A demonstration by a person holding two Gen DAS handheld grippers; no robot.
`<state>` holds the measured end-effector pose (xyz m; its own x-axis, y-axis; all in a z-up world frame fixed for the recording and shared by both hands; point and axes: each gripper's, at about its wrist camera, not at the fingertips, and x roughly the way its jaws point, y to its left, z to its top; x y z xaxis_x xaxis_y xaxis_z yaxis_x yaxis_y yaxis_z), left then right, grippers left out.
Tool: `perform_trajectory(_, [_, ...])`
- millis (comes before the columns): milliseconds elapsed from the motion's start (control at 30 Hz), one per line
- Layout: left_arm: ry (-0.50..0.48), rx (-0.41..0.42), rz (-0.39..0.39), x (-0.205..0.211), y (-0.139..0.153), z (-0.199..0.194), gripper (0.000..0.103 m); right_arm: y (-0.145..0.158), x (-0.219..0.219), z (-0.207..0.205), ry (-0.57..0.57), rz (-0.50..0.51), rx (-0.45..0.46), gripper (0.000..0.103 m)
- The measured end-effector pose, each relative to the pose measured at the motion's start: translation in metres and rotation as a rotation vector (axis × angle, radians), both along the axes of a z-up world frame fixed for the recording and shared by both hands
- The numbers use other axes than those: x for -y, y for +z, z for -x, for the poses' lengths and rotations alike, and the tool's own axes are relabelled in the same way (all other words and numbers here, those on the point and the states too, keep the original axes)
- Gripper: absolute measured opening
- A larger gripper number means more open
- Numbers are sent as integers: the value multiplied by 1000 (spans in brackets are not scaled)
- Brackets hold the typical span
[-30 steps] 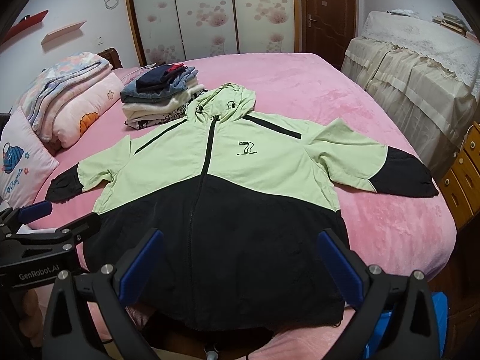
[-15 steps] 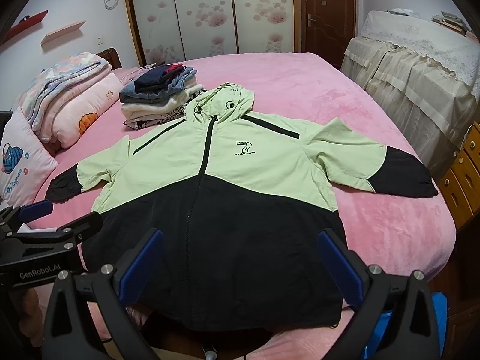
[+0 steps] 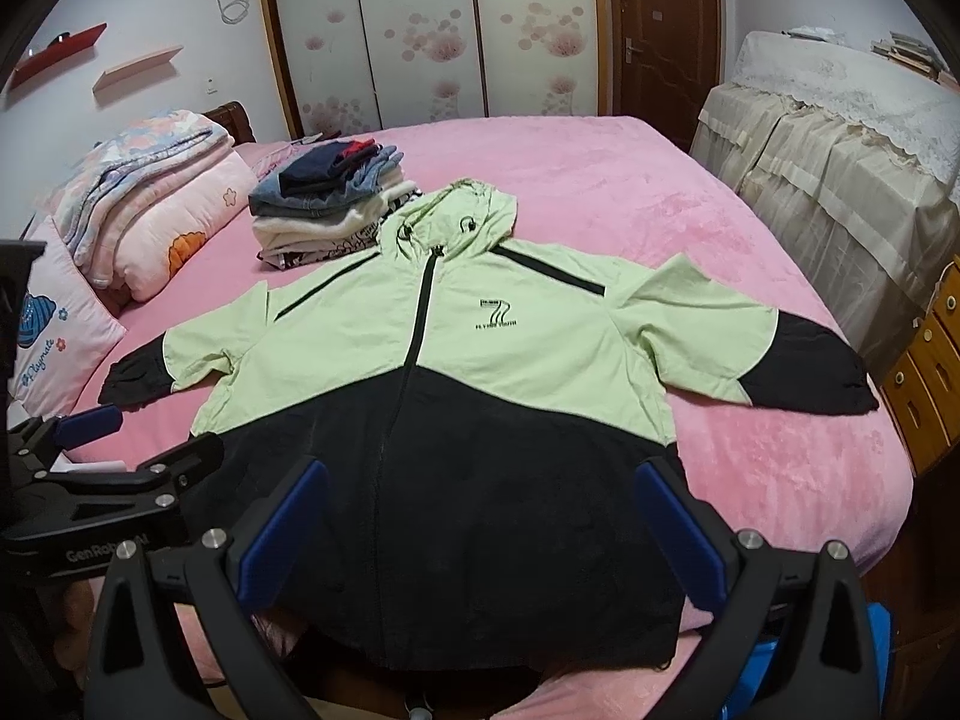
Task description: Fold large clothes
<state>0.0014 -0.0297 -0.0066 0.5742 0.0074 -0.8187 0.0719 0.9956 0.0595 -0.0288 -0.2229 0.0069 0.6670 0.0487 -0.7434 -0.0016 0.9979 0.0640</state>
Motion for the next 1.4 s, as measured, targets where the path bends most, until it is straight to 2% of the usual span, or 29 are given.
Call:
perform_trajectory(500, [-4,58,-12,7,16,-18,103,25,17,-15,40,-19,62,102])
perform_trajectory(833, [-152,111,-72,36,45,-35,103,43,40,-18,27,-3,129,102])
perform_trajectory(1100, [-313,136,-93,82,76,-57,103,66,69,-22,-1,25,205,102])
perform_trajectory(1400, [-430,230,-76,154,99,-87,103,84,139,-36,-128,64,272,102])
